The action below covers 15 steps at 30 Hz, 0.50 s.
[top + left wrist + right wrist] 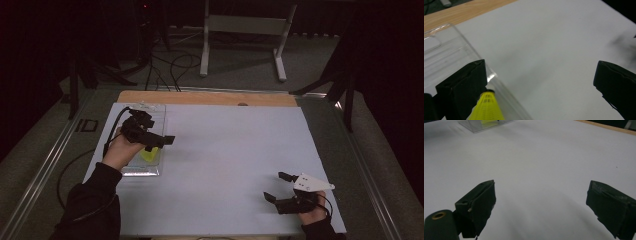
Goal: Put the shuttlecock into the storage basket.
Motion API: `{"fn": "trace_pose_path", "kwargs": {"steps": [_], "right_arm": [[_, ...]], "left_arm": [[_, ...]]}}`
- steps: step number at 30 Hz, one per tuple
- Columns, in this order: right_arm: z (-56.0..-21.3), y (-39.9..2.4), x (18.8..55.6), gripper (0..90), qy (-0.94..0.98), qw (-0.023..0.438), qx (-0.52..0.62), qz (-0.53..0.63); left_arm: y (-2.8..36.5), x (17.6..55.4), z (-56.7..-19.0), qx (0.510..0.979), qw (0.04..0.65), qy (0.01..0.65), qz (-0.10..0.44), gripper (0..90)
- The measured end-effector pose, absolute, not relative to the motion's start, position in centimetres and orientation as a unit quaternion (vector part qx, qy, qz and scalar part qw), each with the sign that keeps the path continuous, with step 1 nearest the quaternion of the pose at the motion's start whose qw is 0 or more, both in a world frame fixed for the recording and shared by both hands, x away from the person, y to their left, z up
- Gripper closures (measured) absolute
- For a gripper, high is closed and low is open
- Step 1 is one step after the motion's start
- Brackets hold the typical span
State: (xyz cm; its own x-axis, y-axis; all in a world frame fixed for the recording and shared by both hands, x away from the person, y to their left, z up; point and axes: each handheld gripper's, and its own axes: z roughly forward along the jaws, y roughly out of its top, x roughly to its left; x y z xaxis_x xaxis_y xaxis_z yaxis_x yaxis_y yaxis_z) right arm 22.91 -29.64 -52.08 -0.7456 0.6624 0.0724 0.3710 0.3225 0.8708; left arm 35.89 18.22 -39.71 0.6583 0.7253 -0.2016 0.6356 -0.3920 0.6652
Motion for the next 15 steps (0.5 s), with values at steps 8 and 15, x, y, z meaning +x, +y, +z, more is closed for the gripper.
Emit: {"fn": "trace_pose_path", "kwargs": {"steps": [8, 15], "right_arm": [[-52.1, -29.6, 22.9, 9.1, 0.8, 0.15, 0.323, 0.484], [-52.1, -29.6, 23.0, 9.1, 0.8, 0.148, 0.323, 0.484]], "left_arm": [[17.1, 35.7, -39.4, 0.843, 0.369, 0.388, 0.055, 0.0], [15.6, 35.1, -39.5, 0.847, 0.389, 0.358, 0.046, 0.0]]}}
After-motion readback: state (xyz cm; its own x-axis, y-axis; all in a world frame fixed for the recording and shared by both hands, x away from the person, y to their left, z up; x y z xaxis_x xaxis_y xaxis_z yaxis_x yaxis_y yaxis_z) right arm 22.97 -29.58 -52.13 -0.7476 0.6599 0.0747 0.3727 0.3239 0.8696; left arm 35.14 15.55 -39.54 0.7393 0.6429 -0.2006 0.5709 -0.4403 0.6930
